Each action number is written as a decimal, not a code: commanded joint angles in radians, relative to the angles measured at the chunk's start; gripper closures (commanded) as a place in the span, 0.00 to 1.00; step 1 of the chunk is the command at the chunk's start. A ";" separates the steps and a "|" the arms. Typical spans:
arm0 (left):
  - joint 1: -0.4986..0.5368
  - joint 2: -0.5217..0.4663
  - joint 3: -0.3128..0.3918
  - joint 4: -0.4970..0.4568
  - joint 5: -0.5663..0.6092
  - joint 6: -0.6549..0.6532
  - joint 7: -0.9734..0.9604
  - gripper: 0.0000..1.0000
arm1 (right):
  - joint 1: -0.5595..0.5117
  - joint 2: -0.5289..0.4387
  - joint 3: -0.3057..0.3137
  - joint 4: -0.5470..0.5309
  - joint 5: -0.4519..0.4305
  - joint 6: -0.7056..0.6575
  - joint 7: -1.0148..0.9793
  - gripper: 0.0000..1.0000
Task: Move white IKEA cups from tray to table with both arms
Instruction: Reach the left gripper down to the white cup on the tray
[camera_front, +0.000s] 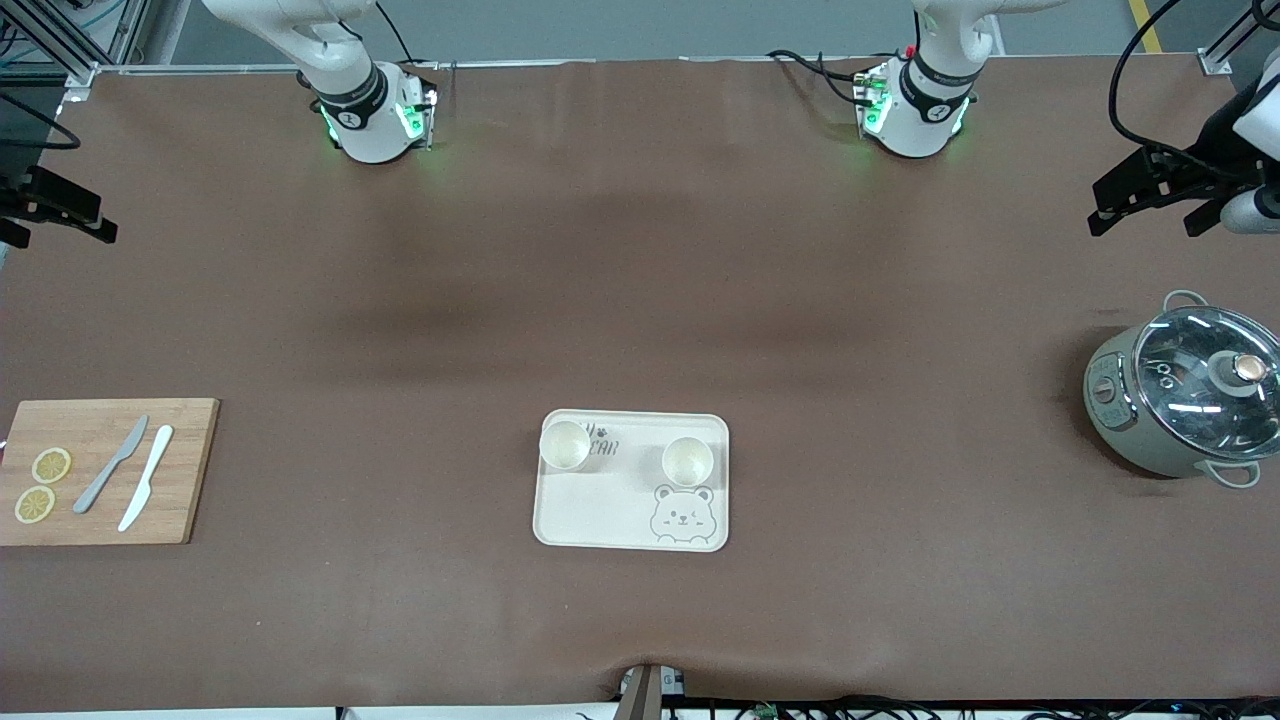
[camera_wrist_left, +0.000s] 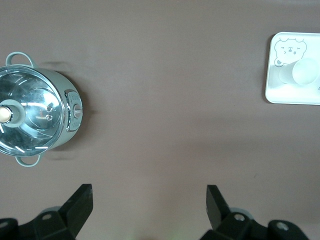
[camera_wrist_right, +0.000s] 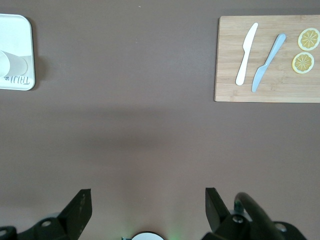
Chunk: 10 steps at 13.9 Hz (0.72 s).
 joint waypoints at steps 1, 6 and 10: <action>0.001 0.005 -0.002 0.023 0.020 -0.020 0.002 0.00 | -0.006 -0.008 0.006 0.003 -0.015 -0.008 0.005 0.00; -0.015 0.052 -0.015 0.022 0.039 -0.018 -0.003 0.00 | -0.011 -0.008 0.006 0.003 -0.016 -0.007 0.004 0.00; -0.068 0.175 -0.065 0.017 0.037 0.017 -0.060 0.00 | -0.009 -0.008 0.006 0.004 -0.015 -0.004 0.004 0.00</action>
